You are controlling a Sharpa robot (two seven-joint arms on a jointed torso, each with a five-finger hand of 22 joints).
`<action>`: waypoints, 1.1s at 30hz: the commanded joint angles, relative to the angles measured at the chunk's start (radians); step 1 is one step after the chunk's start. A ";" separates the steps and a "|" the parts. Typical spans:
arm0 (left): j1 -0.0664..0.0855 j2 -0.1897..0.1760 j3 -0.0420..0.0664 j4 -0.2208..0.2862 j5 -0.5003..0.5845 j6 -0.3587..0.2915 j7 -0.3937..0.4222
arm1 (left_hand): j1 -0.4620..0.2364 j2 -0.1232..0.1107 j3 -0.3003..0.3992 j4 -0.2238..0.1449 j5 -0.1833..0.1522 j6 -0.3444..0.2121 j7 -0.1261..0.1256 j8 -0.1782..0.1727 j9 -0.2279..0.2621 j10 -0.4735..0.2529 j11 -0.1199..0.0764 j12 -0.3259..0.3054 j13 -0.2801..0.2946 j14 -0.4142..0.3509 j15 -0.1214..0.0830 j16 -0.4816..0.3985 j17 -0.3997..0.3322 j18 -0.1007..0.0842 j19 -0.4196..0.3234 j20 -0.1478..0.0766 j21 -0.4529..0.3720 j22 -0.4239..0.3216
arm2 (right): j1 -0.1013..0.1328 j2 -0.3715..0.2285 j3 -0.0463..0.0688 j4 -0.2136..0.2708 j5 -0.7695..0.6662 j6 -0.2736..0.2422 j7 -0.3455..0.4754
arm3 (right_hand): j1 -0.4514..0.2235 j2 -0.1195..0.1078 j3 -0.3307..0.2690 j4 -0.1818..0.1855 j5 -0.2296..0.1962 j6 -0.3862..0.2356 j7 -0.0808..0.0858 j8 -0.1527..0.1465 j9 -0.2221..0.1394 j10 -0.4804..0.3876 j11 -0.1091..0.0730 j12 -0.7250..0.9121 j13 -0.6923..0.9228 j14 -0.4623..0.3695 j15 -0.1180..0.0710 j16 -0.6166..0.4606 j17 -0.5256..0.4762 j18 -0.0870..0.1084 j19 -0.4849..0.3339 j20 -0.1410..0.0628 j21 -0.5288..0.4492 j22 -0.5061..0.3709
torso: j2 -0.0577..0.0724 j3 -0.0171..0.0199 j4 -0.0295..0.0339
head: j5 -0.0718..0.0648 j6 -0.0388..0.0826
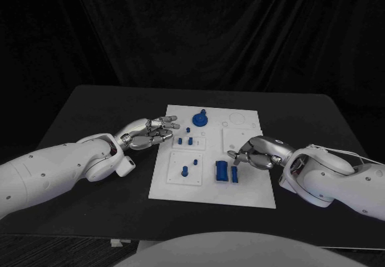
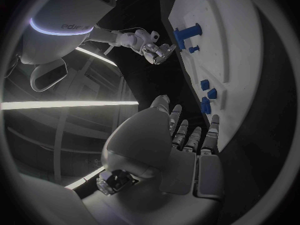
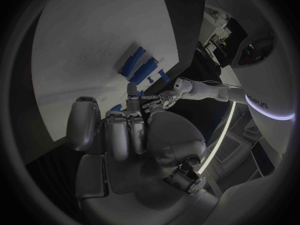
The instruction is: Assemble the parts on the task board
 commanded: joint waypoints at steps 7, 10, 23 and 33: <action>-0.002 0.002 0.001 0.002 0.009 0.000 0.018 | 0.012 0.000 0.006 0.001 0.004 0.002 0.003 0.006 0.001 0.001 0.005 0.005 0.001 0.006 -0.003 0.001 0.001 -0.005 0.008 0.001 0.005 0.000 | -0.013 0.011 0.000 -0.012 -0.040 0.051 -0.056 | -0.018 -0.001 0.020 0.000 0.020 -0.004 0.004 -0.025 -0.004 0.104 0.000 0.003 0.263 0.098 -0.001 -0.007 0.235 -0.008 -0.004 0.001 -0.019 0.173 | 0.000 0.0000 -0.0004 | -0.001 0.000; -0.002 0.002 0.001 0.002 0.009 0.000 0.017 | 0.012 0.000 0.006 0.001 0.004 0.002 0.003 0.006 0.001 0.001 0.005 0.005 0.001 0.006 -0.003 0.001 0.001 -0.005 0.008 0.001 0.005 0.000 | -0.016 0.015 0.000 -0.015 -0.040 0.058 -0.061 | -0.019 -0.002 0.024 0.000 0.021 -0.009 0.006 -0.032 -0.006 0.104 0.001 0.003 0.263 0.098 0.000 -0.009 0.232 -0.008 -0.005 0.002 -0.021 0.172 | 0.000 0.0000 -0.0003 | 0.000 0.000; -0.003 0.000 0.001 0.003 0.009 -0.001 0.019 | 0.012 0.000 0.006 0.001 0.004 0.002 0.003 0.006 0.001 0.001 0.005 0.005 0.001 0.006 -0.003 0.001 0.001 -0.005 0.008 0.001 0.005 0.000 | -0.025 0.024 0.000 -0.019 -0.040 0.091 -0.086 | -0.010 -0.009 0.038 -0.002 0.021 -0.028 0.014 -0.060 -0.014 0.104 0.007 0.003 0.263 0.095 0.006 -0.015 0.223 -0.005 -0.012 0.007 -0.038 0.168 | 0.000 -0.0006 0.0006 | -0.001 0.000; -0.003 -0.003 0.001 0.005 0.009 -0.009 0.029 | 0.013 -0.001 0.008 0.001 0.004 0.002 0.004 0.006 0.001 0.002 0.006 0.007 0.001 0.007 -0.003 0.002 0.001 -0.005 0.009 0.001 0.006 0.000 | -0.025 0.005 0.000 -0.003 -0.034 0.006 -0.028 | 0.003 -0.020 0.045 -0.002 0.015 -0.011 0.012 -0.061 -0.012 0.104 0.005 0.003 0.263 0.098 0.006 -0.009 0.232 -0.007 -0.007 0.008 -0.023 0.172 | 0.000 -0.0005 -0.0001 | 0.001 0.000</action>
